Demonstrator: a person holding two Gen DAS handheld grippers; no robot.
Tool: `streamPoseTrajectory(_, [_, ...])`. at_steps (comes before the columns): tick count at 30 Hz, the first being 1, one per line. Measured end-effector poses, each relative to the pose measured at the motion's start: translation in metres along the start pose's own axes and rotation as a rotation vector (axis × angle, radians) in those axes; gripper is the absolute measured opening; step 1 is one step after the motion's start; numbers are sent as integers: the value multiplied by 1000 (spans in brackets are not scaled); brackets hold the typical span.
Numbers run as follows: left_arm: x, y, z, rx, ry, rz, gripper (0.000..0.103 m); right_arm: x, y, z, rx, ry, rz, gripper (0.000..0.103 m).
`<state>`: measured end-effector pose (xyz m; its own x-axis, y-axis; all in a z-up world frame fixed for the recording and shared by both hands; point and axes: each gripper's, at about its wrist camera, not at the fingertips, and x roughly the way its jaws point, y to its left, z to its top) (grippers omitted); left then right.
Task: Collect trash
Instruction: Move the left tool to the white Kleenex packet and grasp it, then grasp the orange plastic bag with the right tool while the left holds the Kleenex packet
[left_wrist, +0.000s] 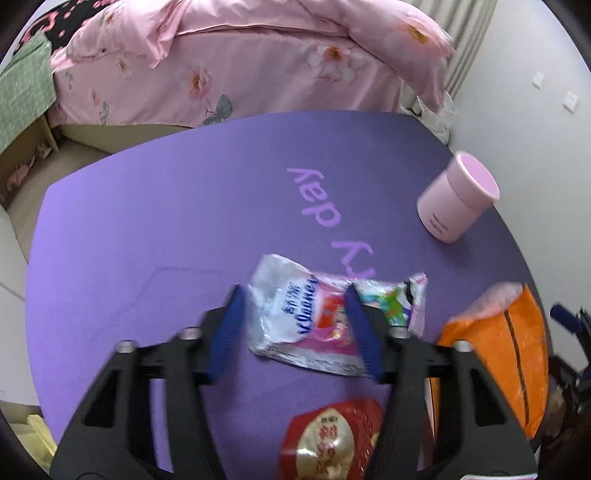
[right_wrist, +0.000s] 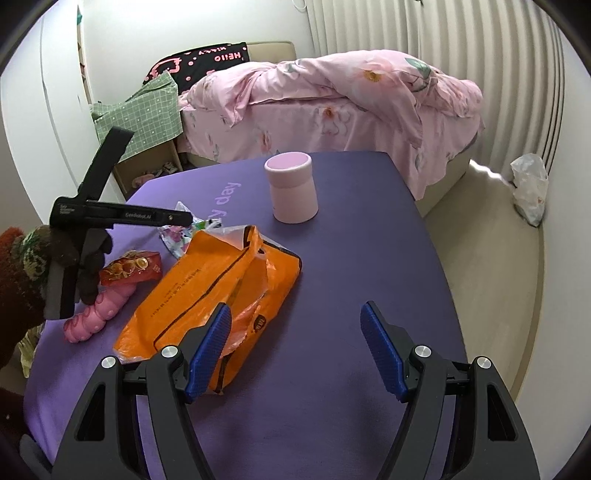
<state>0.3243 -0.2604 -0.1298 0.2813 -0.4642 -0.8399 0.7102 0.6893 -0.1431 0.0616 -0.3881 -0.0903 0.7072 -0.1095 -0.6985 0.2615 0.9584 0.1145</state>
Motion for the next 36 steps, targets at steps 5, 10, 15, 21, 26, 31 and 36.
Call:
streamPoseTrajectory(5, [-12,-1,-13,-9,-9,-23,18,1,6,0,-12,-1,7,68])
streamPoseTrajectory(10, [-55,11,-30,-97,-89,-84,16,-4,16,2,-26,-6,15,68])
streamPoseTrajectory(15, [-111,31,-59,-187,-196,-71,16,-17,32,8,-50,-44,22,68])
streamPoseTrajectory(21, [-155,58,-102,-269,-263,-9,16,-22,52,16,-99,-69,-13,68])
streamPoseTrajectory(26, [-169,65,-142,-292,-265,17,16,1,46,17,-28,-6,28,68])
streamPoseTrajectory(31, [-179,66,-177,-306,-272,25,16,30,44,15,22,47,53,69])
streamPoseTrajectory(36, [-180,72,-200,-349,-253,38,17,47,66,1,-33,149,177,38])
